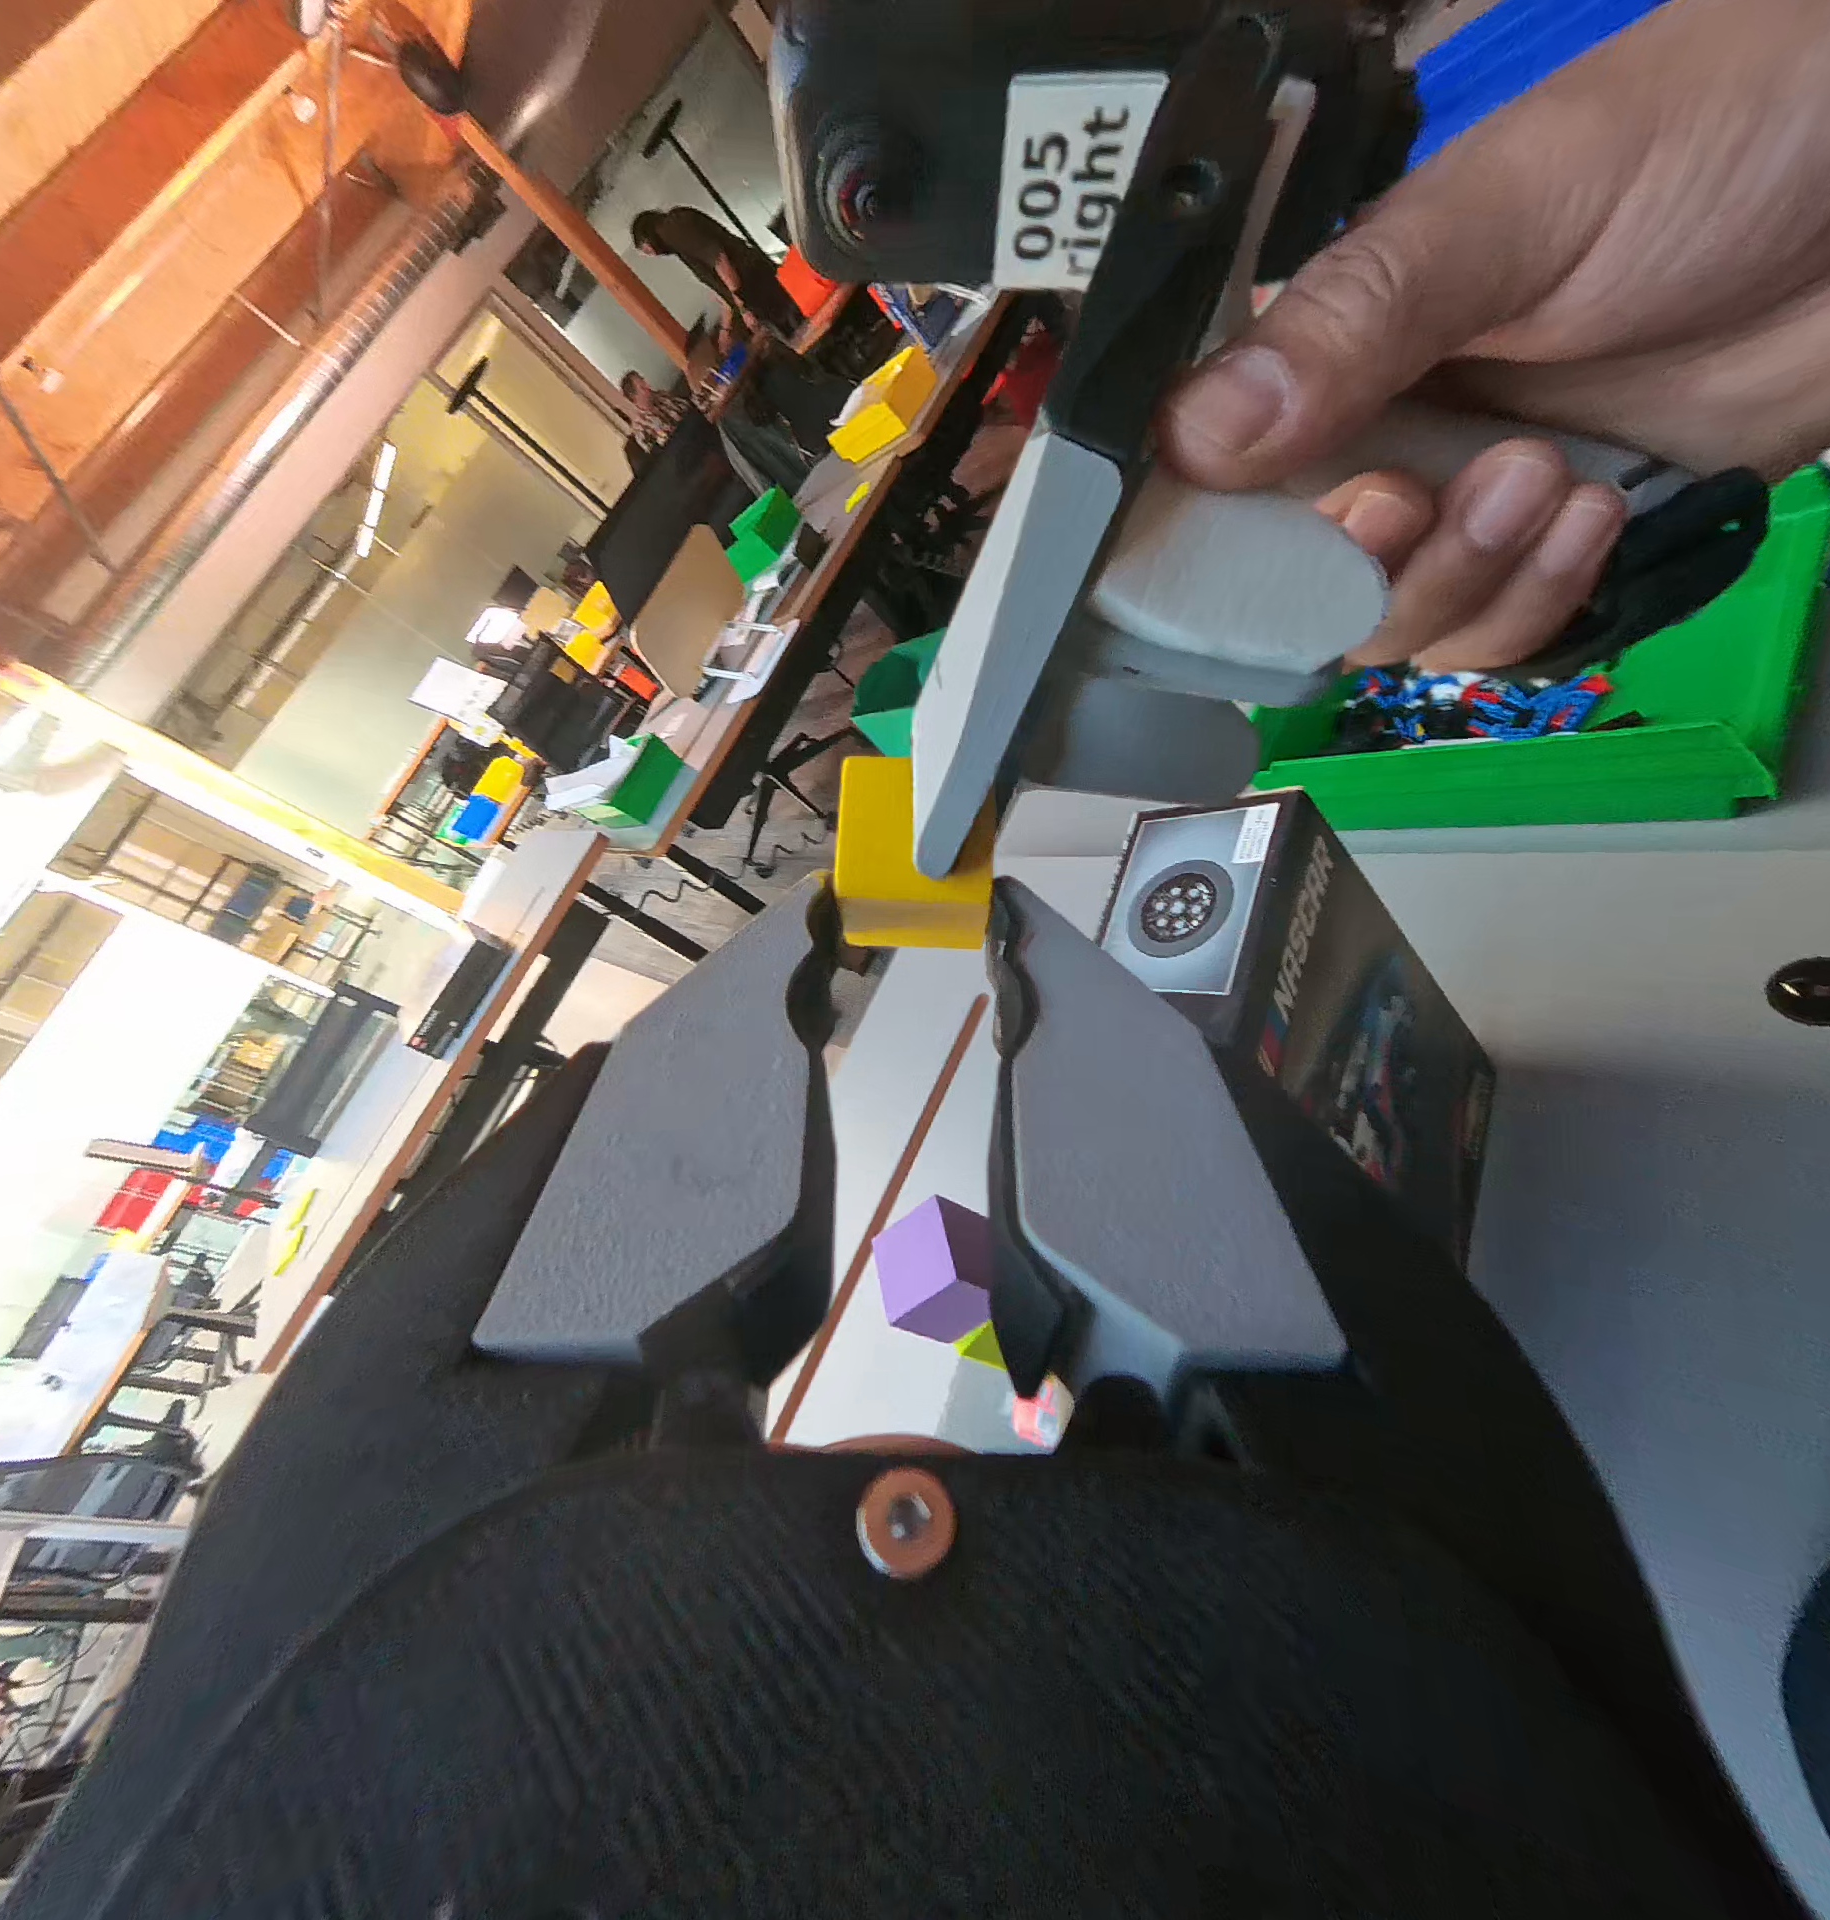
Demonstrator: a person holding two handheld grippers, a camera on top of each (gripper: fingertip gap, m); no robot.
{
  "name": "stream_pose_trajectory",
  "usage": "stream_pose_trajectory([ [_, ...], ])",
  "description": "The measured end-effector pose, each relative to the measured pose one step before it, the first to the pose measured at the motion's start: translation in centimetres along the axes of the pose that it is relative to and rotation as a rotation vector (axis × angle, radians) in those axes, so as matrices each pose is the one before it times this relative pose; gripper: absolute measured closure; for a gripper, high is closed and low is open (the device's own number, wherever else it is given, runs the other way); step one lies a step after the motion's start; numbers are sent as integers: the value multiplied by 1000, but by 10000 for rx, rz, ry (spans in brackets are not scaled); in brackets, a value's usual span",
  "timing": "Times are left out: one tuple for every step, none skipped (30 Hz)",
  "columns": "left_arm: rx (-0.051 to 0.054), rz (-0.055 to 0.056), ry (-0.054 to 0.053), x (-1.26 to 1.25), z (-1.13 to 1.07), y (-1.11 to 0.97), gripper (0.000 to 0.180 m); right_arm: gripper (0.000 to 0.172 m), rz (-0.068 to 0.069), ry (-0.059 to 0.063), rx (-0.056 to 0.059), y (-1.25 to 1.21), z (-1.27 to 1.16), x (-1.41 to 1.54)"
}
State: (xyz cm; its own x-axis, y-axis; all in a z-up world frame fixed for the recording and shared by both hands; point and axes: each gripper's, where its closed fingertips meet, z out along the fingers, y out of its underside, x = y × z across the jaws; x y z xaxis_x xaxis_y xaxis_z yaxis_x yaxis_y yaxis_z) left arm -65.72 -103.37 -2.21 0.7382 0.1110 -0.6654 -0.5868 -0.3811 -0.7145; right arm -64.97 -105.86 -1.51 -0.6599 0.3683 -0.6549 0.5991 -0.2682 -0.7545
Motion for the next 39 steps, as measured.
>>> stream_pose_trajectory([
  [96, 29, -235, -288, -51, -130, 154, 146, 132, -140, 222, -280, 41, -120],
  [66, -5, -210, -297, -8, -87, 154, 146, 137, -143, 240, -297, 46, -99],
  [46, -102, -195, -326, 26, -43, 154, 146, 153, -157, 256, -331, 39, -81],
  [91, -199, -189, -351, 21, -87, 154, 146, 179, -197, 281, -377, 28, -127],
  [127, -310, -164, -339, 1, -130, 154, 146, 162, -211, 257, -357, 61, -183],
  [135, -373, -158, -322, -15, -160, 154, 146, 98, -173, 200, -297, 116, -172],
  [119, -335, -194, -324, -25, -96, 154, 146, 27, -94, 191, -306, 120, -131],
  [104, -321, -219, -331, -7, -44, 154, 146, -27, -6, 180, -288, 161, -47],
  [73, -365, -205, -310, 7, 29, 154, 146, -65, 69, 161, -242, 194, 36],
  [50, -341, -172, -232, 30, 87, 155, 146, -118, 125, 137, -199, 192, 103],
  [0, -375, -184, -228, 35, 159, 155, 147, -189, 188, 115, -130, 215, 179],
  [-50, -463, -124, -169, 40, 214, 155, 147, -225, 233, 70, -52, 193, 236],
  [-107, -448, -65, -104, 67, 299, 155, 147, -220, 247, 11, 36, 179, 289],
  [-94, -353, -1, -85, 48, 287, 154, 147, -203, 187, -89, 127, 153, 263],
  [-51, -278, 94, -11, -24, 206, 154, 147, -167, 80, -142, 151, 119, 169],
  [-4, -207, 256, 164, -124, 134, 151, 147, -96, -22, -141, 108, 77, 77],
  [-45, -180, 330, 236, -184, 170, 147, 147, -76, -37, -133, 58, 22, 80],
  [-164, -186, 326, 183, -233, 342, 143, 147, -159, 38, -128, -19, -42, 192],
  [-223, -188, 293, 40, -351, 442, 139, 148, -305, 157, -136, -97, -143, 347],
  [-197, -188, 219, -169, -483, 469, 136, 147, -472, 258, -183, -74, -223, 521],
  [-216, -210, 172, -323, -578, 578, 135, 148, -566, 350, -315, 147, -199, 717],
  [-206, -232, 103, -465, -609, 652, 135, 148, -470, 374, -474, 428, -94, 825],
  [-295, -227, 92, -491, -532, 853, 135, 148, -315, 262, -563, 619, 58, 659],
  [-359, -229, -38, -661, -459, 1011, 134, 148, -228, 127, -546, 605, 206, 392],
  [-257, -189, -103, -708, -338, 956, 133, 148, -238, 74, -471, 490, 328, 200],
  [-212, -150, 47, -419, -187, 966, 132, 148, -299, 92, -438, 377, 420, 117],
  [-340, -193, 110, -267, -32, 1064, 133, 148, -354, 121, -430, 296, 507, 108],
  [-352, -215, 31, -300, 60, 973, 131, 148, -363, 112, -437, 249, 582, 66],
  [-255, -157, 48, -166, 122, 763, 129, 148, -342, 78, -400, 193, 615, 45],
  [-161, -141, 17, -126, 122, 582, 129, 148, -282, 98, -294, 63, 621, 109],
  [-67, -171, -19, -122, 93, 378, 129, 147, -201, 77, -157, -86, 578, 96],
  [-50, -157, 33, 6, 70, 276, 129, 148, -134, -42, -43, -168, 555, -28],
  [-43, -114, 30, 30, 54, 219, 130, 147, -54, -115, -25, -95, 520, -69],
  [-46, -47, 9, 35, 29, 190, 131, 147, 15, -86, -82, 64, 478, 28],
  [-75, 3, -38, -25, 38, 228, 132, 147, 19, -39, -102, 139, 421, 120],
  [-96, 12, -49, -40, 40, 249, 133, 148, -2, -49, -100, 183, 342, 85],
  [-107, -2, -18, -10, 56, 263, 134, 148, 13, -37, -101, 201, 264, 86],
  [-96, -26, 1, 8, 45, 234, 135, 148, 15, -28, -63, 120, 184, 56],
  [-74, -34, 24, 45, 25, 199, 135, 148, -16, -56, -26, 59, 117, -41],
])
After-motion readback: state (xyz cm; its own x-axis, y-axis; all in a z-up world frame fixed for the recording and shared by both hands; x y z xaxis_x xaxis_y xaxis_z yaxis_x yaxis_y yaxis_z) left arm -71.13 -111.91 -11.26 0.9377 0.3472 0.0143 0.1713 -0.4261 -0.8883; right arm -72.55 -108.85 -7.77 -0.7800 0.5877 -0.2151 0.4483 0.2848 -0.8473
